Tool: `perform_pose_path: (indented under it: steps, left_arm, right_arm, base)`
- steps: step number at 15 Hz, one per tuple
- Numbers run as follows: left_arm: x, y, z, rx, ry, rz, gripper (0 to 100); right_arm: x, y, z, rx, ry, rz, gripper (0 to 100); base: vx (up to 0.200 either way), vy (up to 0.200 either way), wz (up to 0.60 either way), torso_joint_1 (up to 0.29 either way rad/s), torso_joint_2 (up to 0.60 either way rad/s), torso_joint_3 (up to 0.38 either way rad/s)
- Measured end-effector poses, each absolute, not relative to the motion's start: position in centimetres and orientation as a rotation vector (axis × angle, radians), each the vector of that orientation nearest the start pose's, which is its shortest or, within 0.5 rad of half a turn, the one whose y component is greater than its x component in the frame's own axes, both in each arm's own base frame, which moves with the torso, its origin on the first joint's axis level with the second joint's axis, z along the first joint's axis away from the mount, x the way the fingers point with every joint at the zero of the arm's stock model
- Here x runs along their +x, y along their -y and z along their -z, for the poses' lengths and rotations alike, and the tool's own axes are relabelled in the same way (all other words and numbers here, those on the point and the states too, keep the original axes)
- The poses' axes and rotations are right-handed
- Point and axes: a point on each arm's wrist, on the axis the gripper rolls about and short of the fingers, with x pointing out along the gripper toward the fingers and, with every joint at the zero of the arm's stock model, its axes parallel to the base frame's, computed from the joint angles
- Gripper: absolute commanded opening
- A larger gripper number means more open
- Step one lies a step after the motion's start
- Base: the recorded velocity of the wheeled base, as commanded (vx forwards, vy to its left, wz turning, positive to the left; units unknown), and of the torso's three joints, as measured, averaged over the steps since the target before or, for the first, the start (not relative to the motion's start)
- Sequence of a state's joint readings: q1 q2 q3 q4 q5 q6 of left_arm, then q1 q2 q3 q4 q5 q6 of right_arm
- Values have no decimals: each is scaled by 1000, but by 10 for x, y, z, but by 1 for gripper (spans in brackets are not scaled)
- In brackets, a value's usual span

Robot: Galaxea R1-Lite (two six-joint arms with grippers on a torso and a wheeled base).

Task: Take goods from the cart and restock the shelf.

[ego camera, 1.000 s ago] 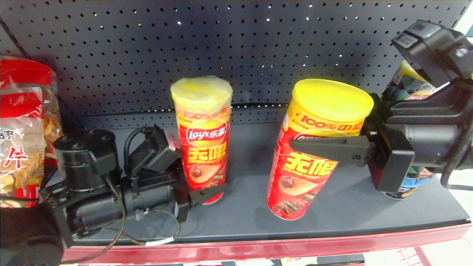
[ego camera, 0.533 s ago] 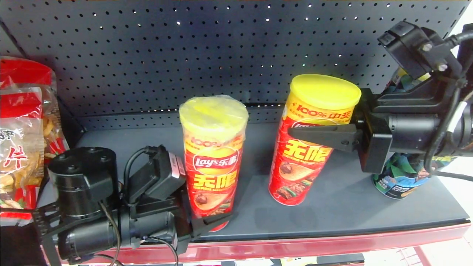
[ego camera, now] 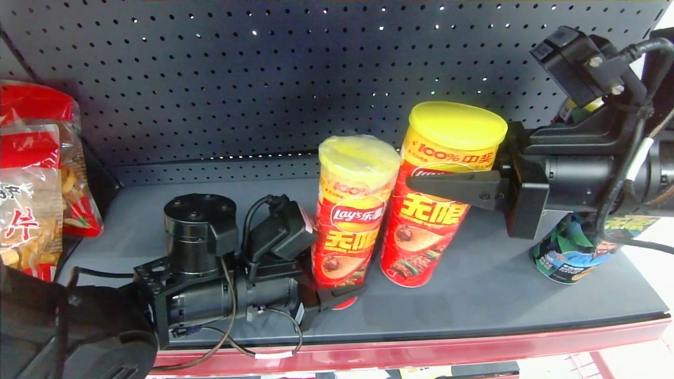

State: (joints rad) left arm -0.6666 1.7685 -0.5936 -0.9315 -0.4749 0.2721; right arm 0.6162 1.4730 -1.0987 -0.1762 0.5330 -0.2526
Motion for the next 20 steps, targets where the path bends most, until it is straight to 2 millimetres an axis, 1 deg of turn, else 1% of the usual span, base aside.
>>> perform_pose_path:
  steps: [2,5,8,11,13,16,20]
  left_arm:
    - [223,196,-137,266,-98,1182,0]
    - [220,196,-135,267,-109,1190,0]
    - [215,191,-135,266,-117,1185,0]
    - [204,181,-131,260,-153,1172,0]
    - [202,178,-131,256,-157,1165,0]
    - [207,179,-132,251,-152,1156,0]
    - [229,193,-141,244,-99,1141,0]
  right_arm:
    - [205,-158,-284,-232,-69,-1160,0]
    - [207,-157,-284,-232,-72,-1150,0]
    - [209,-155,-283,-232,-74,-1139,0]
    - [210,-154,-283,-232,-76,-1135,0]
    - [210,-154,-283,-232,-75,-1135,0]
    - [210,-154,-283,-231,-77,-1136,0]
    - [210,-153,-282,-231,-82,-1134,0]
  base:
    - [0,0,0,0,0,0]
    - [0,0,0,0,0,0]
    - [0,0,0,0,0,0]
    - [0,0,0,0,0,0]
    - [0,0,0,0,0,0]
    - [0,0,0,0,0,0]
    - [0,0,0,0,0,0]
